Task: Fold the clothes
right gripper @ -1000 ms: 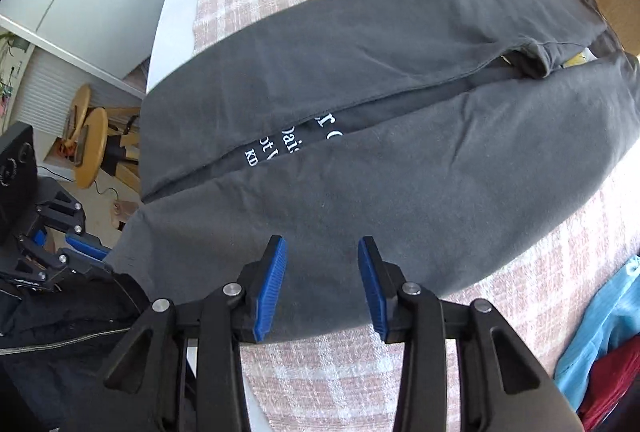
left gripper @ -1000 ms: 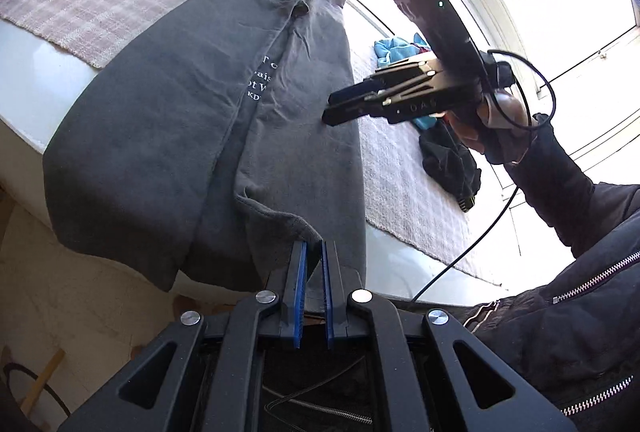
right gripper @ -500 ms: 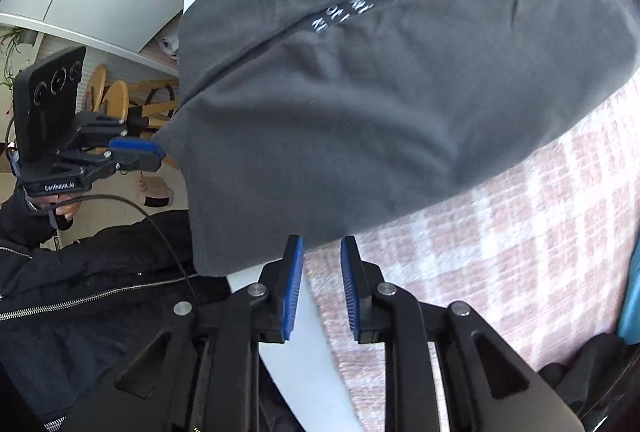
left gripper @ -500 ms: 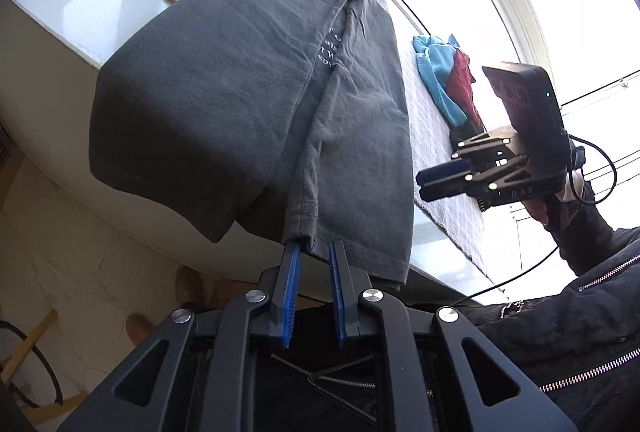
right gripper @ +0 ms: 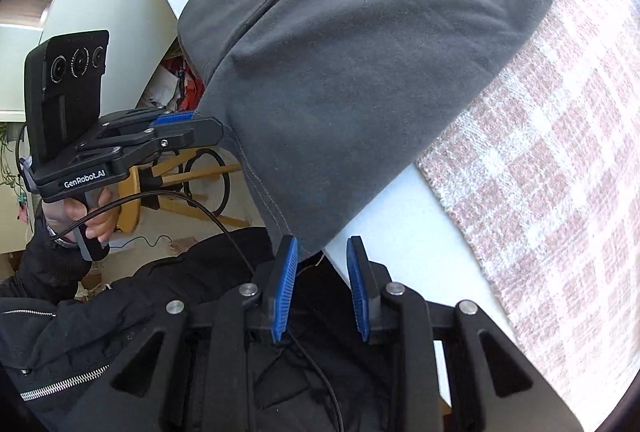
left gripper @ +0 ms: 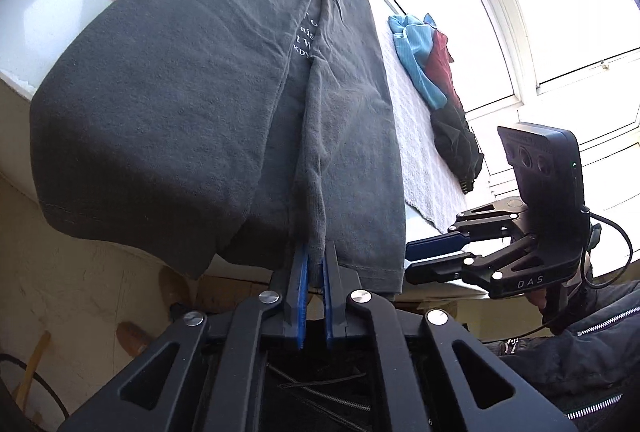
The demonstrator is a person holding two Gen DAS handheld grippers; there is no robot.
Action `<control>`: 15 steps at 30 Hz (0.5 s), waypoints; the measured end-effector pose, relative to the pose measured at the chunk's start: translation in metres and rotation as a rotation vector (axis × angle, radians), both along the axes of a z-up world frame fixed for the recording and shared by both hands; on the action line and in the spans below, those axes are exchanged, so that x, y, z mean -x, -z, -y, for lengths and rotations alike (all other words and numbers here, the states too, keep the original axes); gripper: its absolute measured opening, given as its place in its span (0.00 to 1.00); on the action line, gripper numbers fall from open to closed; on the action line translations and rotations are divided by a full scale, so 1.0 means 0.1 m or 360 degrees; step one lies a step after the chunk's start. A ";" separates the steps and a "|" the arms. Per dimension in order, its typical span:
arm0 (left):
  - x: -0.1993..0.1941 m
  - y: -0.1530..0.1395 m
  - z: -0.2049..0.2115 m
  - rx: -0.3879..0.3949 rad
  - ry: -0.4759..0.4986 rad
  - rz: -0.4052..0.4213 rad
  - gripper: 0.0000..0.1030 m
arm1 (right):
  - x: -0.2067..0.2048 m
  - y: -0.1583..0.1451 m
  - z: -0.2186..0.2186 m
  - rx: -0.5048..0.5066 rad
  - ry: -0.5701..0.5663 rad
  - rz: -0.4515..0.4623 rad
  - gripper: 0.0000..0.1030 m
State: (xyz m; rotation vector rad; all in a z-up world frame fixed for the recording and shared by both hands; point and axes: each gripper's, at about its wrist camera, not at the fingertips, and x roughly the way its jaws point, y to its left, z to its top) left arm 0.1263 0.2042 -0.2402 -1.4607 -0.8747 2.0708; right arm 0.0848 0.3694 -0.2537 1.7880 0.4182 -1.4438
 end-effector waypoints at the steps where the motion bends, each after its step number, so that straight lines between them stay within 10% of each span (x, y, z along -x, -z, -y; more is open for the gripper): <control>1: -0.01 0.00 0.02 -0.0007 0.0000 -0.0003 0.05 | -0.05 0.03 -0.02 -0.0003 0.0018 -0.0010 0.25; 6: -0.04 -0.04 0.09 -0.0112 0.0003 -0.0029 0.04 | -0.12 -0.11 -0.17 0.0020 0.0025 -0.0163 0.23; 8: -0.06 -0.08 0.08 -0.0159 0.0016 -0.0046 0.04 | -0.18 -0.15 -0.20 0.0000 -0.0013 -0.0238 0.06; 15: -0.07 0.02 -0.01 -0.0143 0.0105 -0.0015 0.04 | -0.36 0.01 -0.19 -0.0016 0.0071 -0.0149 0.04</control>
